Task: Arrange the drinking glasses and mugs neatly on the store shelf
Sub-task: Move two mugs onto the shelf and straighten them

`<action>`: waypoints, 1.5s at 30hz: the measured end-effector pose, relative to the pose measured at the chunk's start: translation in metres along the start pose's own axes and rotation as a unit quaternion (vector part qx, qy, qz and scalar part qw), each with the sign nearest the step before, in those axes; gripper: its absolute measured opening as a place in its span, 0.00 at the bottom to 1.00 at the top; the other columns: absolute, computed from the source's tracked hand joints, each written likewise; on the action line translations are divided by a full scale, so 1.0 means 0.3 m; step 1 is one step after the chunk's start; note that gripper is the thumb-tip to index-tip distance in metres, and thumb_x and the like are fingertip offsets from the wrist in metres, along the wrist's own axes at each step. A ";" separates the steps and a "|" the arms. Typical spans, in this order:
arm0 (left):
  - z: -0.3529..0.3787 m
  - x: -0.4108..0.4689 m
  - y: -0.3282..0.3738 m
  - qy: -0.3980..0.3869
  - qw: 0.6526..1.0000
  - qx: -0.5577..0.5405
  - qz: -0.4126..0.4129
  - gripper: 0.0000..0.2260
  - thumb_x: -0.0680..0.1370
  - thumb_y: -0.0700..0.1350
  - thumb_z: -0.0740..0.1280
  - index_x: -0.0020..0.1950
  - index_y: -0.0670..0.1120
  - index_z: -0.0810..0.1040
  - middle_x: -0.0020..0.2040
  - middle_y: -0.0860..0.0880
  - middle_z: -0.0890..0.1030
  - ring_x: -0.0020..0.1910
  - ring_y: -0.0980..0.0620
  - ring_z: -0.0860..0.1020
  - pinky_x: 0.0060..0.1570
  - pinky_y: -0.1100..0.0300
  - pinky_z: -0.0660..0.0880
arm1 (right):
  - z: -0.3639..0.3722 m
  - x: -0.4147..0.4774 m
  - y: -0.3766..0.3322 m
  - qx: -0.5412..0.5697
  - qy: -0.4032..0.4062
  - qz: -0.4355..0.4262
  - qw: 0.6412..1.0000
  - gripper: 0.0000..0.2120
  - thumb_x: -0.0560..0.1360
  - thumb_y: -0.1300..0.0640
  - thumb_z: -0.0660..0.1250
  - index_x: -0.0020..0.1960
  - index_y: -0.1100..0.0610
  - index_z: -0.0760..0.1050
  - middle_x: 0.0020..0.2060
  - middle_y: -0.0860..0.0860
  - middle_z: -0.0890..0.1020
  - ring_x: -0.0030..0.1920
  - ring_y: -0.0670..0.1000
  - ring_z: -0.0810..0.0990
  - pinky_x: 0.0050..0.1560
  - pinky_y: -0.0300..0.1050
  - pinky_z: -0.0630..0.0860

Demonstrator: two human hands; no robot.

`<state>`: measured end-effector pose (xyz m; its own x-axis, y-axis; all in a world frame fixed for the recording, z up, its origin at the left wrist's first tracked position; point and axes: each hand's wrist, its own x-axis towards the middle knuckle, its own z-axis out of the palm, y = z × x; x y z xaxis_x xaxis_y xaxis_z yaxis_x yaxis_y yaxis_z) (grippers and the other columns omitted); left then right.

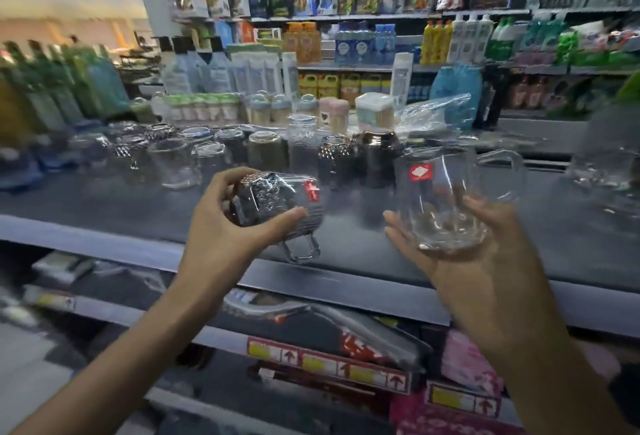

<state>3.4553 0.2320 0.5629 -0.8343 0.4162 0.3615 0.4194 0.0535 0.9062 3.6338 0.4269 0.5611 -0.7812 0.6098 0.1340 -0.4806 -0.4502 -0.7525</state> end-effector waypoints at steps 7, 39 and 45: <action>-0.333 0.079 -0.191 -0.002 1.000 -0.022 0.001 0.34 0.62 0.58 0.85 0.64 0.59 0.76 0.58 0.56 0.83 0.54 0.57 0.84 0.57 0.53 0.82 | 0.220 0.048 0.282 -0.066 0.042 0.020 0.997 0.21 0.74 0.57 0.69 0.65 0.61 0.75 0.62 0.67 0.80 0.65 0.67 0.80 0.52 0.56 0.84; -1.485 0.521 -0.661 0.030 0.988 0.142 0.043 0.32 0.63 0.59 0.82 0.64 0.64 0.74 0.60 0.74 0.75 0.61 0.78 0.69 0.58 0.71 0.67 | 1.220 0.497 1.221 -0.570 0.045 -0.200 0.795 0.34 0.61 0.37 0.79 0.65 0.42 0.72 0.49 0.37 0.80 0.42 0.42 0.81 0.44 0.45 0.79; -1.594 0.587 -0.698 -0.011 0.984 0.155 0.083 0.31 0.65 0.55 0.82 0.65 0.61 0.75 0.59 0.71 0.77 0.58 0.75 0.73 0.49 0.83 0.67 | 1.301 0.550 1.321 -0.609 0.039 -0.226 0.759 0.37 0.64 0.46 0.82 0.70 0.43 0.73 0.51 0.44 0.80 0.48 0.48 0.79 0.48 0.46 0.79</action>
<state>3.0496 -0.1400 0.5417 -0.7385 0.4623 0.4909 0.6413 0.2568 0.7230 3.1587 0.0945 0.5366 -0.5975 0.5805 0.5532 0.0690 0.7245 -0.6858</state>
